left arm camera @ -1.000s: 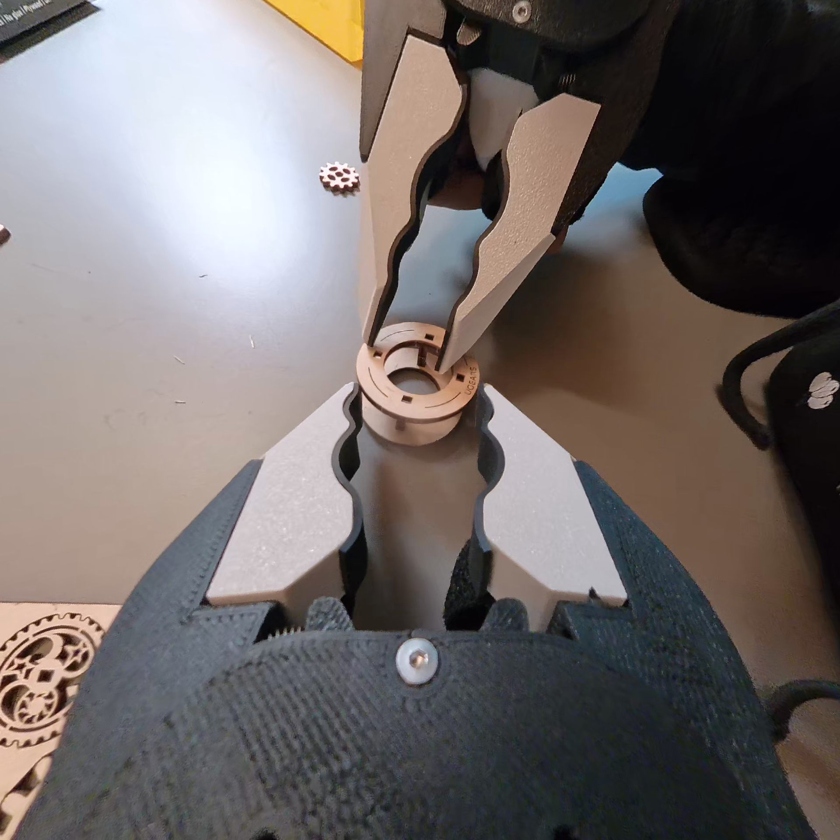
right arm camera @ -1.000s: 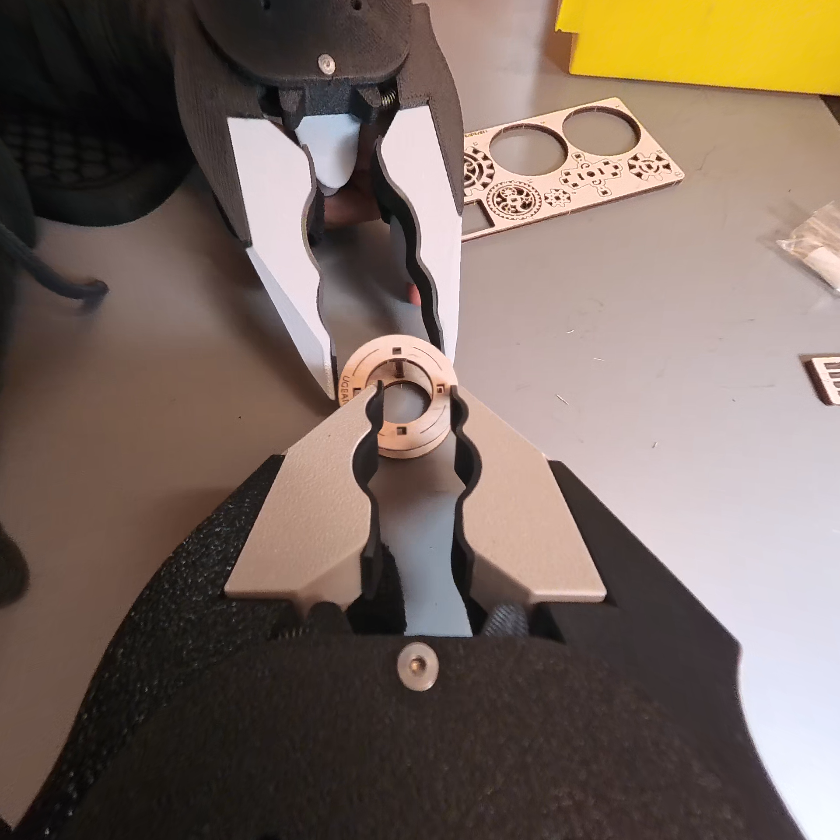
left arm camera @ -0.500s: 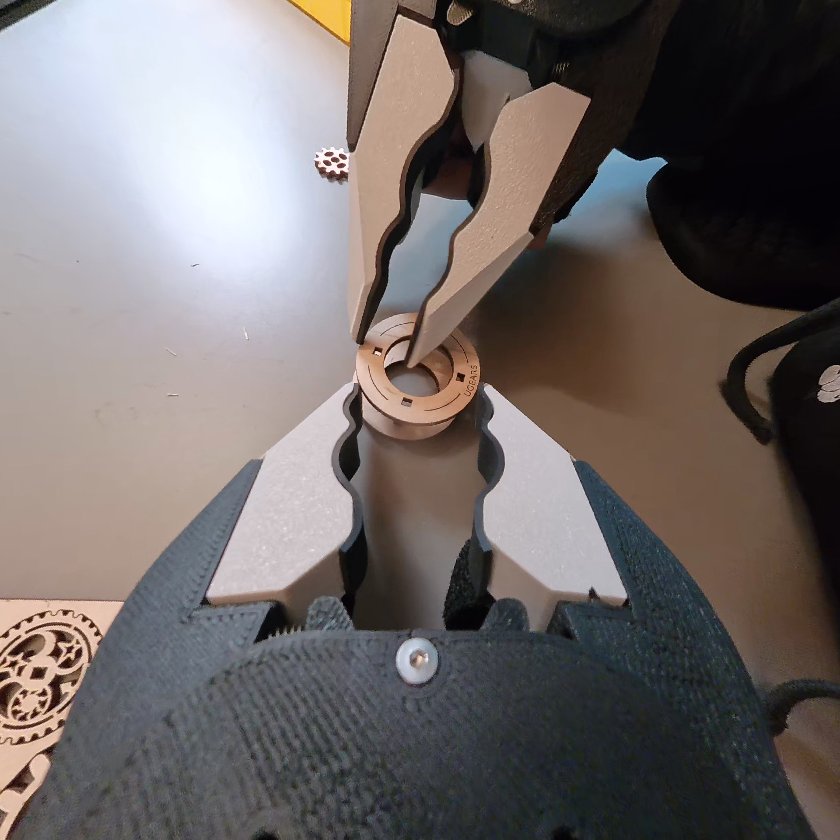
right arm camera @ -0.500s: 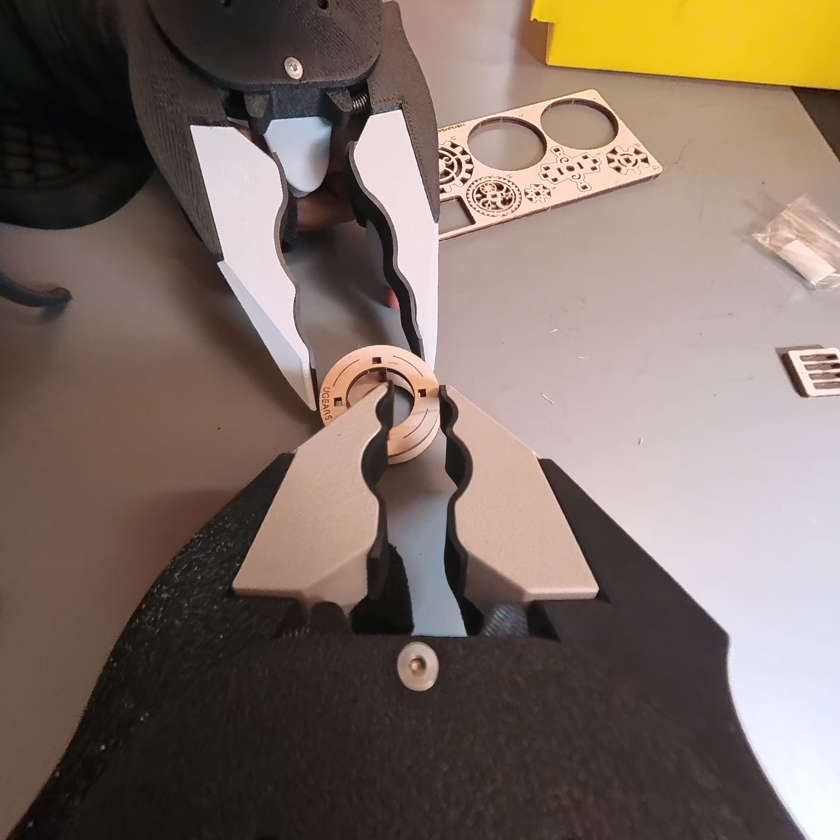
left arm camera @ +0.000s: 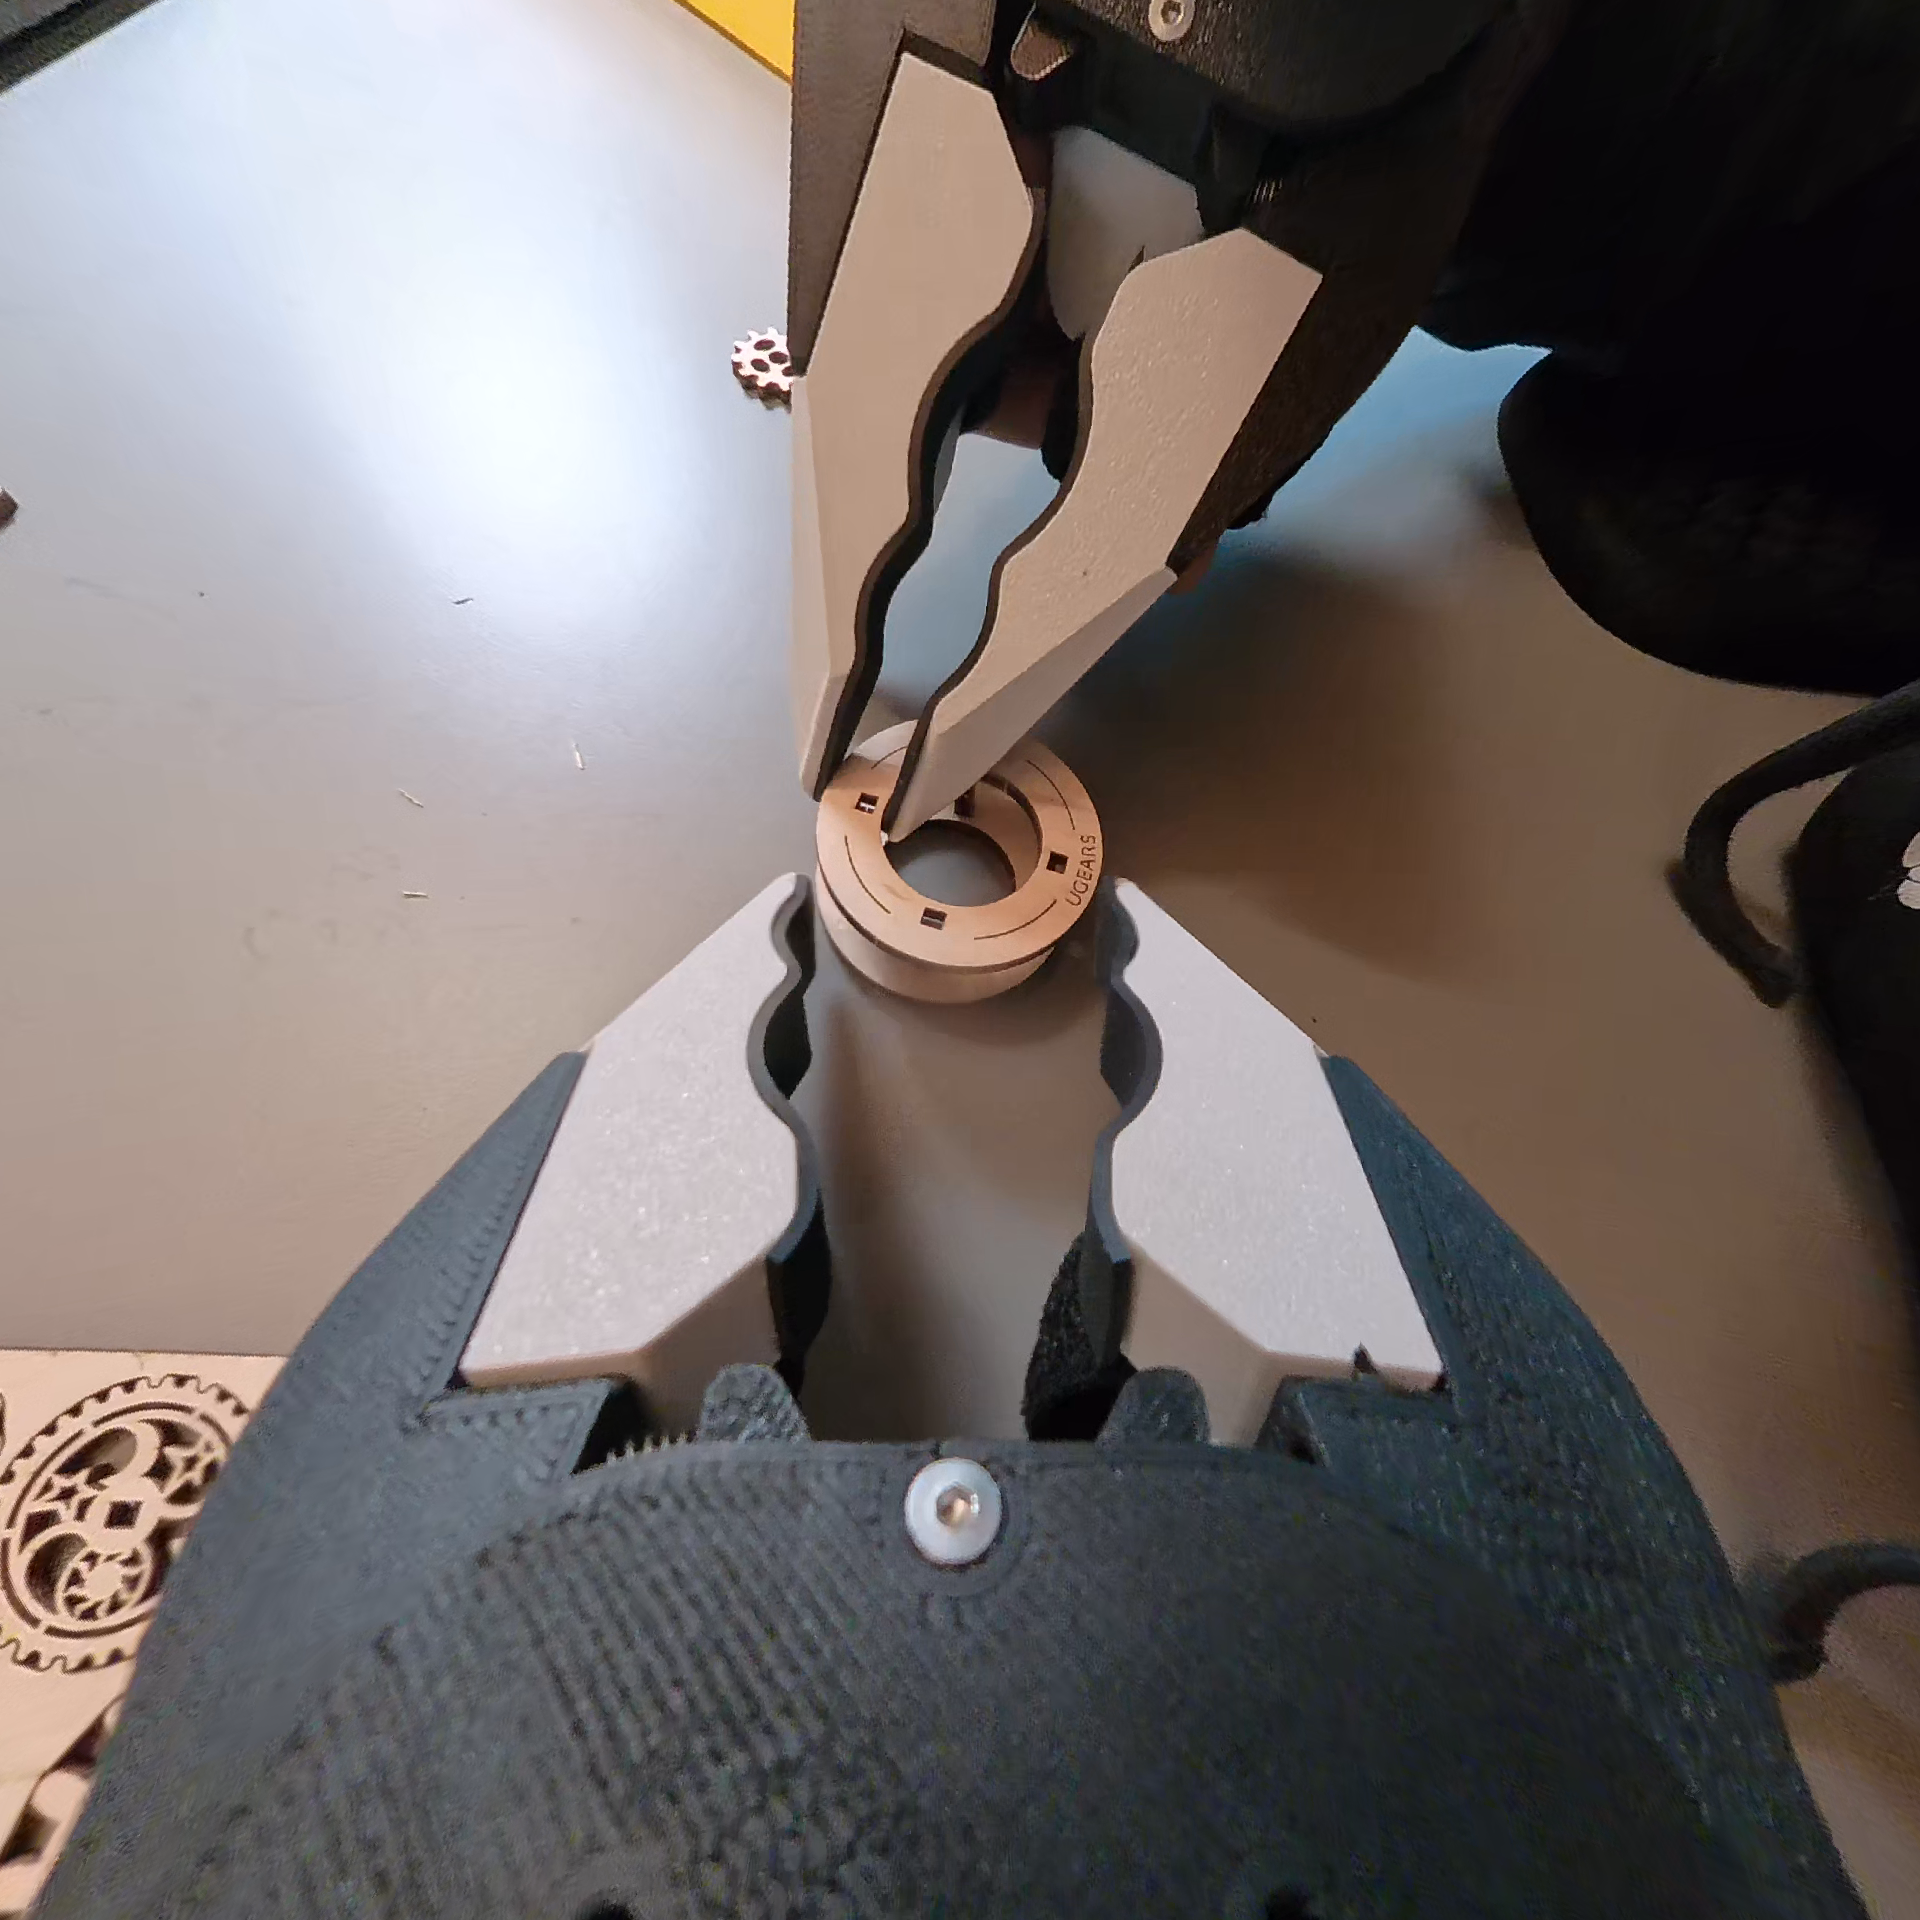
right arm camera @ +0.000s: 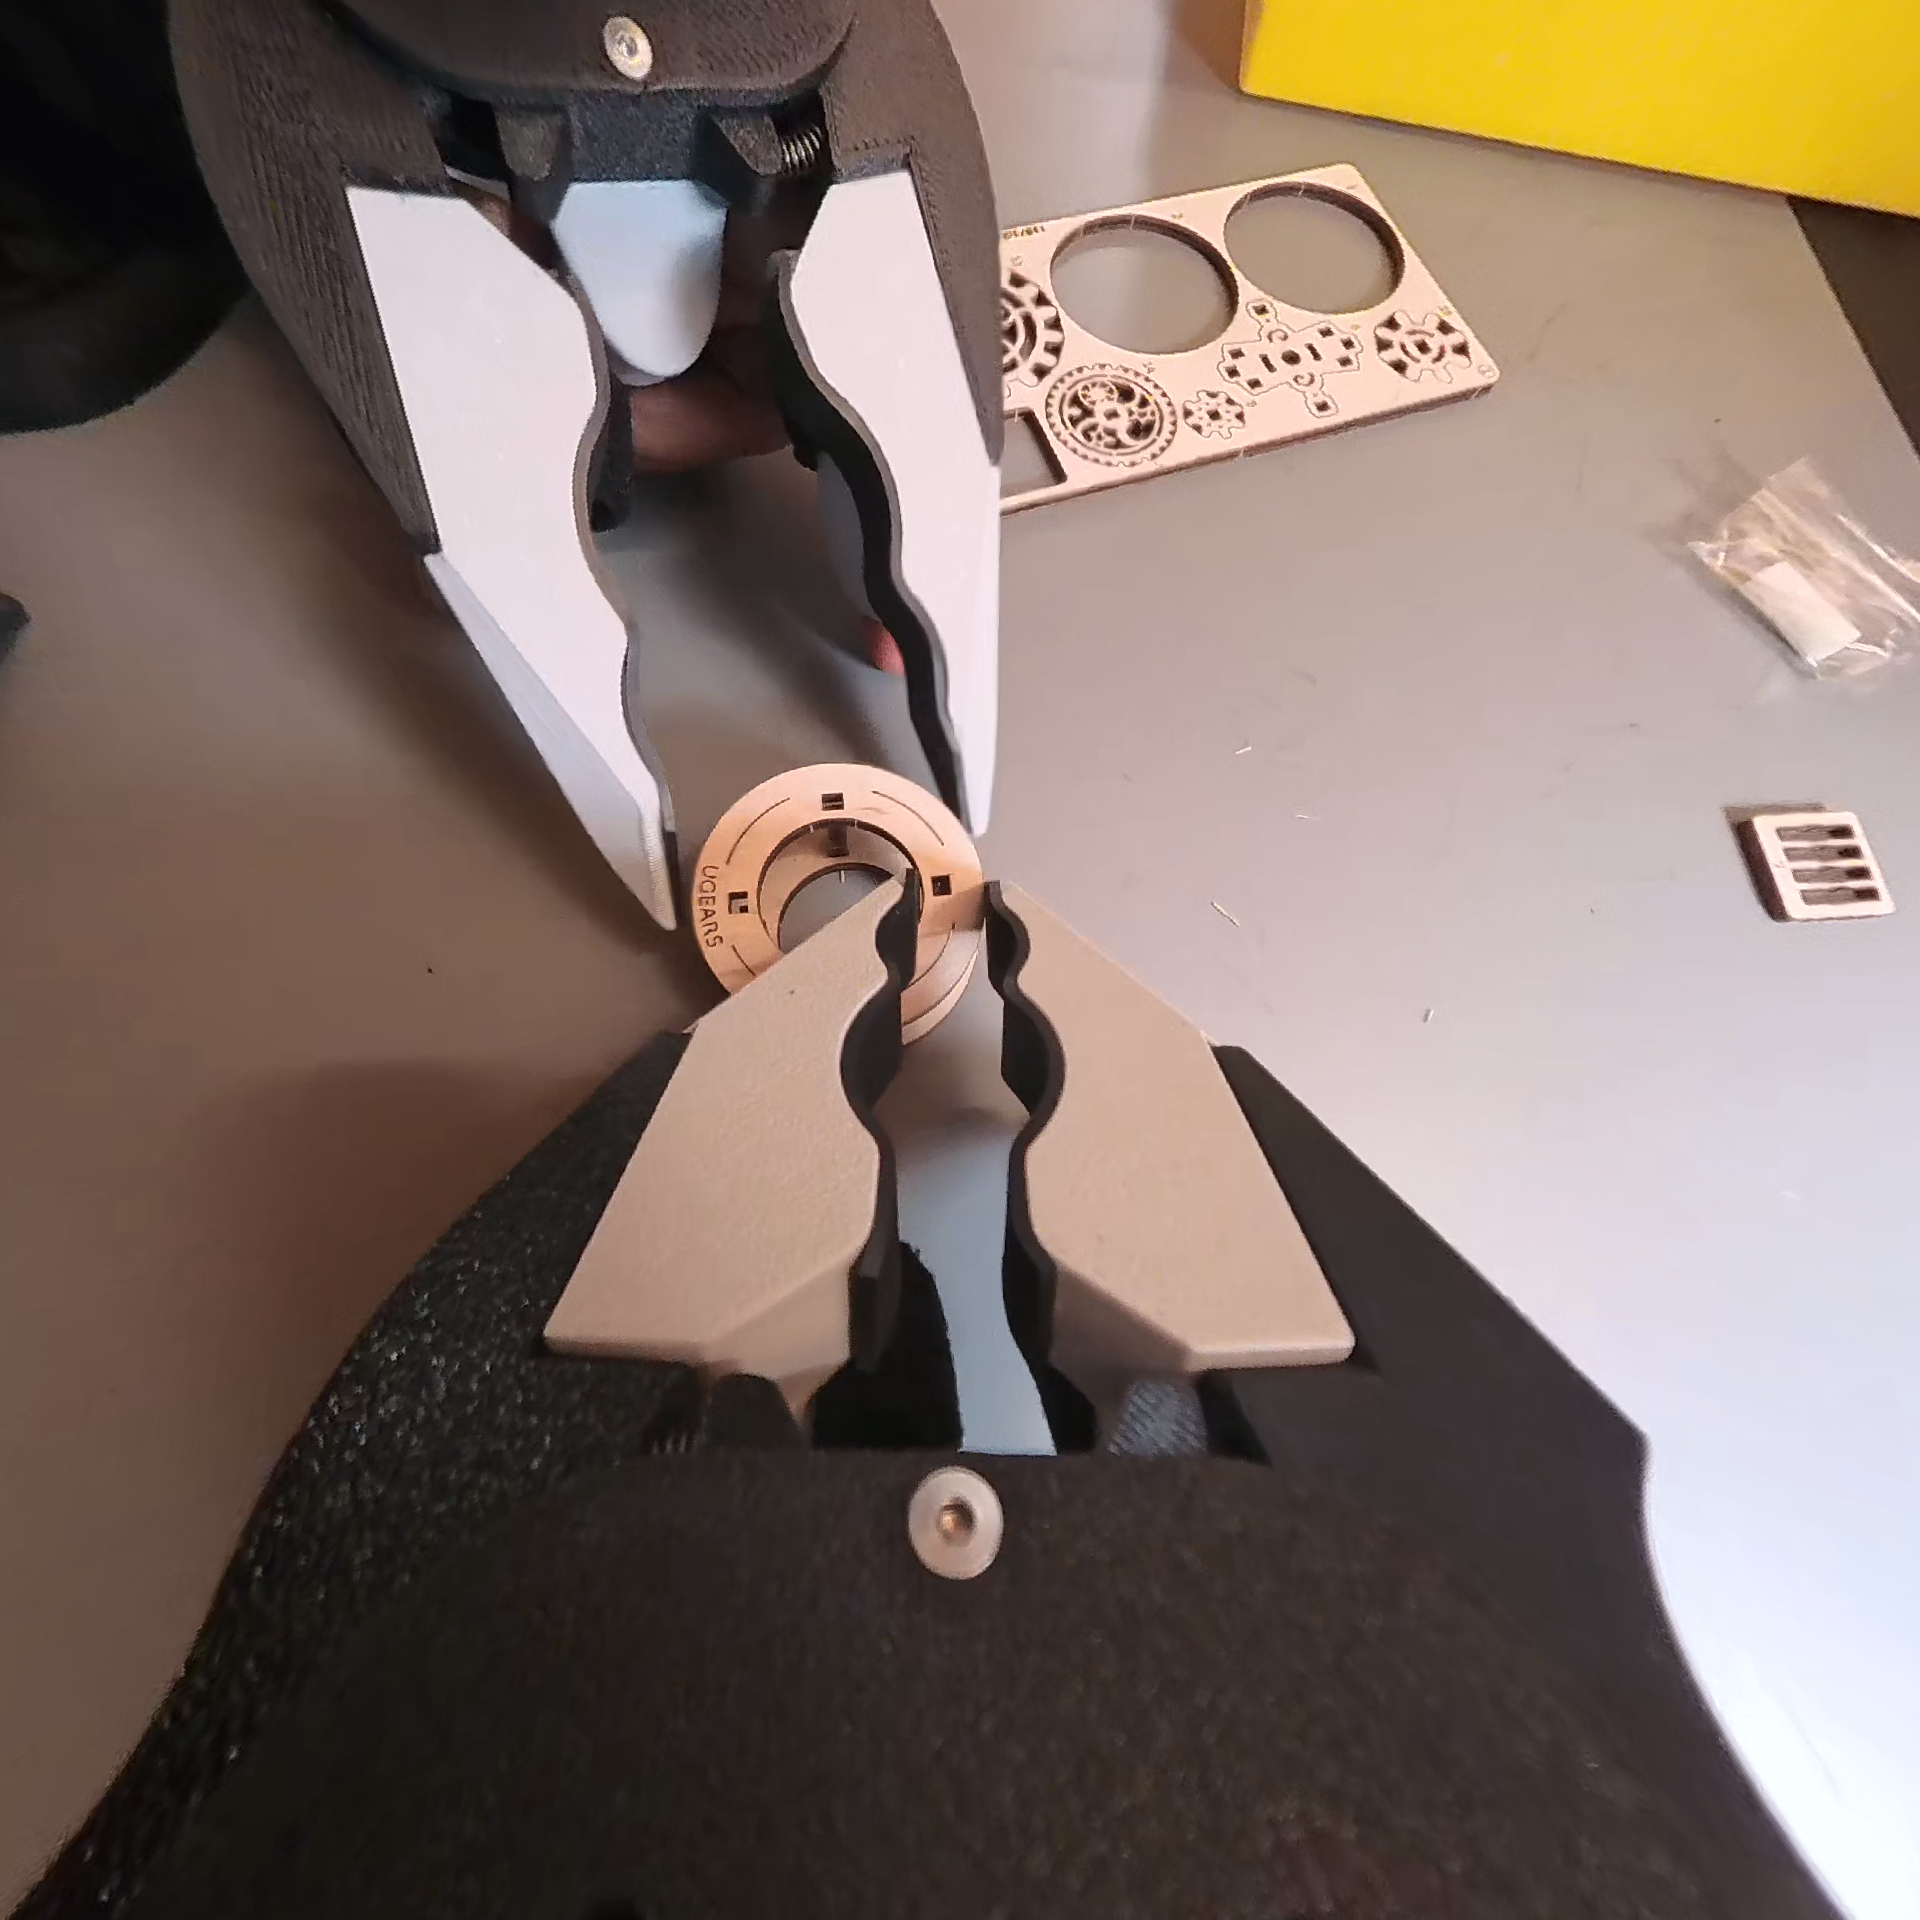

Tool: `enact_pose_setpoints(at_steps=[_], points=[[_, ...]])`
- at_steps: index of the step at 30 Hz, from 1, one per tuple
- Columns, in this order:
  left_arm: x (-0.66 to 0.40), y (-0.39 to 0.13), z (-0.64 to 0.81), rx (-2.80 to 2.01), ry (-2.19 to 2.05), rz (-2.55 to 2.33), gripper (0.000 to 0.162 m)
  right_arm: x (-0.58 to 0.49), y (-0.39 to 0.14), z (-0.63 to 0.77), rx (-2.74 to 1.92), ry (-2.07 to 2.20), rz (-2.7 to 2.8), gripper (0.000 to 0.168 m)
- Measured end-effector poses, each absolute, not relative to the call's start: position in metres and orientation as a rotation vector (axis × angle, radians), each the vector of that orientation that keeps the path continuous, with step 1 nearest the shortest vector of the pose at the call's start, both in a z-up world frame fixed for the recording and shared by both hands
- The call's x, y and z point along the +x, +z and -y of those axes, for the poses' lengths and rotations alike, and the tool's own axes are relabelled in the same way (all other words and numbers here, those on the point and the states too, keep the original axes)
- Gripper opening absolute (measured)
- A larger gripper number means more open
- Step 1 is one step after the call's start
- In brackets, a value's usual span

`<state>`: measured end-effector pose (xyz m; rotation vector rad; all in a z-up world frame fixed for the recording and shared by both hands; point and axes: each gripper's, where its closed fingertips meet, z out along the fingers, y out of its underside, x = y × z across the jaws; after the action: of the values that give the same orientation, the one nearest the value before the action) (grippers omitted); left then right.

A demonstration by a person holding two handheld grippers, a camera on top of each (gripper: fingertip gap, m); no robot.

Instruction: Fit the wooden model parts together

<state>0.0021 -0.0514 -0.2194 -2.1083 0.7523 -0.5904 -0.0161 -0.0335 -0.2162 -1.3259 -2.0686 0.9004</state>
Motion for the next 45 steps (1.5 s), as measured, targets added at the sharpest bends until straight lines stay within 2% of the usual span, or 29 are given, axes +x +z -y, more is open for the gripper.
enact_pose_setpoints(at_steps=[3,10,27,31,32,33,34,36,40,45], points=[[0.001,-0.214,0.049,-2.078,-0.566,-0.752,0.059,-0.016,-0.216,0.033,-1.316,0.878,2.075,0.010],[0.002,-0.207,0.048,-2.029,-0.533,-0.769,0.047,-0.019,-0.216,0.033,-1.305,0.852,2.072,0.010],[-0.002,-0.208,0.046,-2.045,-0.521,-0.746,0.041,-0.020,-0.216,0.033,-1.302,0.875,2.084,0.010],[0.000,-0.208,0.047,-2.051,-0.534,-0.741,0.030,-0.020,-0.217,0.034,-1.284,0.868,2.104,0.010],[-0.003,-0.209,0.044,-2.055,-0.499,-0.729,0.012,-0.020,-0.217,0.035,-1.278,0.877,2.112,0.010],[-0.007,-0.210,0.042,-2.048,-0.448,-0.730,0.002,-0.020,-0.217,0.036,-1.274,0.881,2.113,0.010],[-0.008,-0.210,0.041,-2.045,-0.434,-0.733,0.000,-0.020,-0.217,0.036,-1.269,0.879,2.113,0.010],[-0.005,-0.209,0.043,-2.054,-0.503,-0.709,0.009,-0.020,-0.217,0.036,-1.265,0.876,2.114,0.010],[-0.005,-0.209,0.043,-2.054,-0.512,-0.709,0.012,-0.019,-0.218,0.036,-1.251,0.837,2.138,0.010],[-0.007,-0.205,0.042,-2.047,-0.510,-0.694,0.027,-0.019,-0.218,0.035,-1.264,0.831,2.139,0.010]])
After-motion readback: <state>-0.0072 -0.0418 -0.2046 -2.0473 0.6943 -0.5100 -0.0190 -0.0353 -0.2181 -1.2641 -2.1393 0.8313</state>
